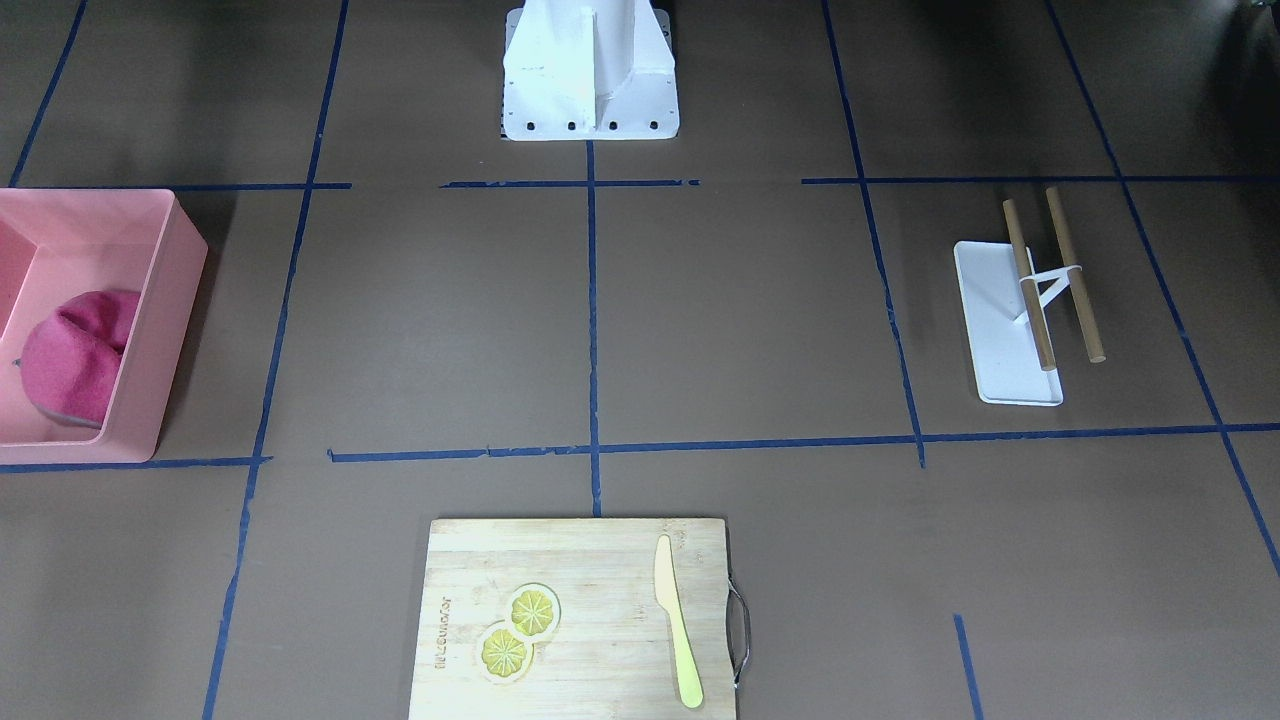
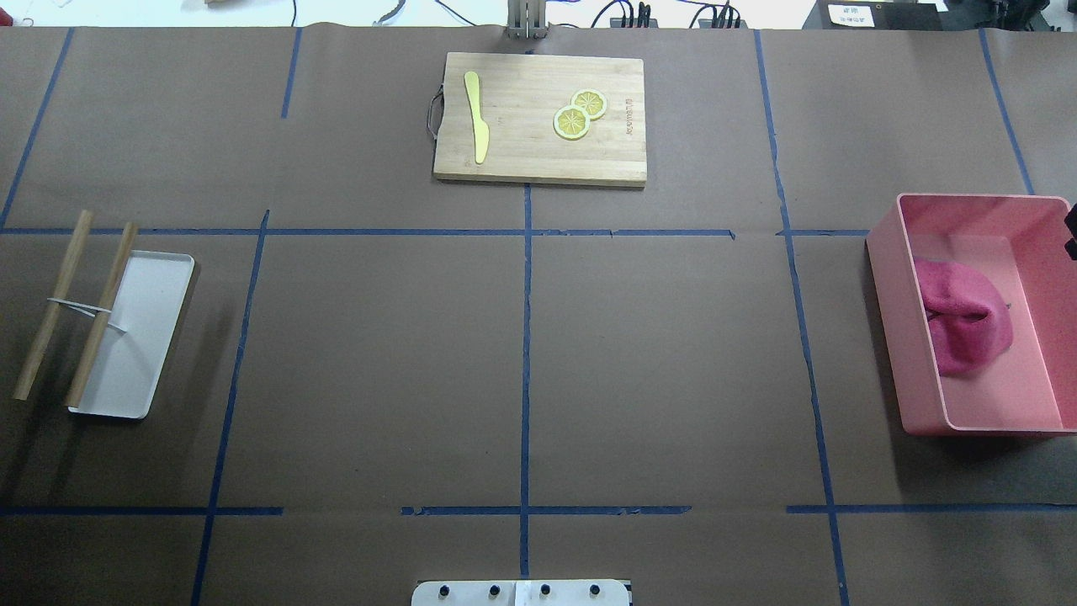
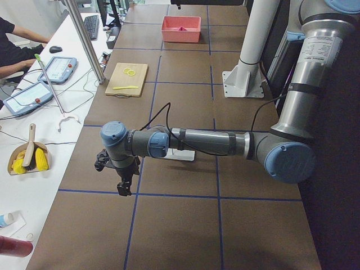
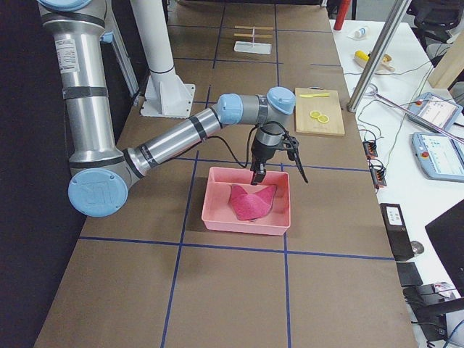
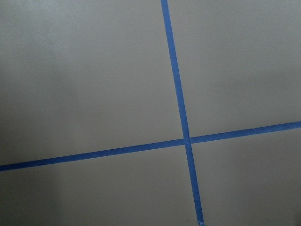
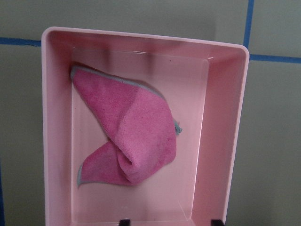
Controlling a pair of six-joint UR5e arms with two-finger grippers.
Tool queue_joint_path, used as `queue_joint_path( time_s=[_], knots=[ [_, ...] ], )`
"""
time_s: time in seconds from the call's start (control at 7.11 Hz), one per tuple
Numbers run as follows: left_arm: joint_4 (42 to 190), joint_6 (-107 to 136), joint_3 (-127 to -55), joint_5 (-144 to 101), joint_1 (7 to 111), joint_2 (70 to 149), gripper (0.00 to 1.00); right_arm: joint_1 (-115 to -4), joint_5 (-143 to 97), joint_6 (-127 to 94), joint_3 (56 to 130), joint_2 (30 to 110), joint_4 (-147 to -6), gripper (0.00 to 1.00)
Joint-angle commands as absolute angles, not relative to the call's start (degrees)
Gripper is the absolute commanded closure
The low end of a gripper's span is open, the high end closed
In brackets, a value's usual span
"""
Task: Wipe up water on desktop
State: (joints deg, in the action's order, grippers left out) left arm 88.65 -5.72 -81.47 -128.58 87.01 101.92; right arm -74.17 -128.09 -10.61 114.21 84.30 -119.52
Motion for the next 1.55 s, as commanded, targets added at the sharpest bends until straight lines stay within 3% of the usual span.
queue_joint_path(
  time_s=[0.0,0.56,1.41],
  knots=[
    [88.59,-5.8,-80.86,-128.58,87.01,101.87,0.0,-77.15,-133.39,-10.02,114.0,88.56,-112.74,0.0],
    [88.59,-5.28,-80.86,-128.58,87.01,101.16,0.0,-84.52,-136.49,-8.52,95.58,97.21,-73.19,0.0],
    [88.07,-5.53,-80.86,-130.15,87.27,100.03,0.0,-88.76,-137.11,-8.7,98.08,93.0,-88.27,0.0]
  ],
)
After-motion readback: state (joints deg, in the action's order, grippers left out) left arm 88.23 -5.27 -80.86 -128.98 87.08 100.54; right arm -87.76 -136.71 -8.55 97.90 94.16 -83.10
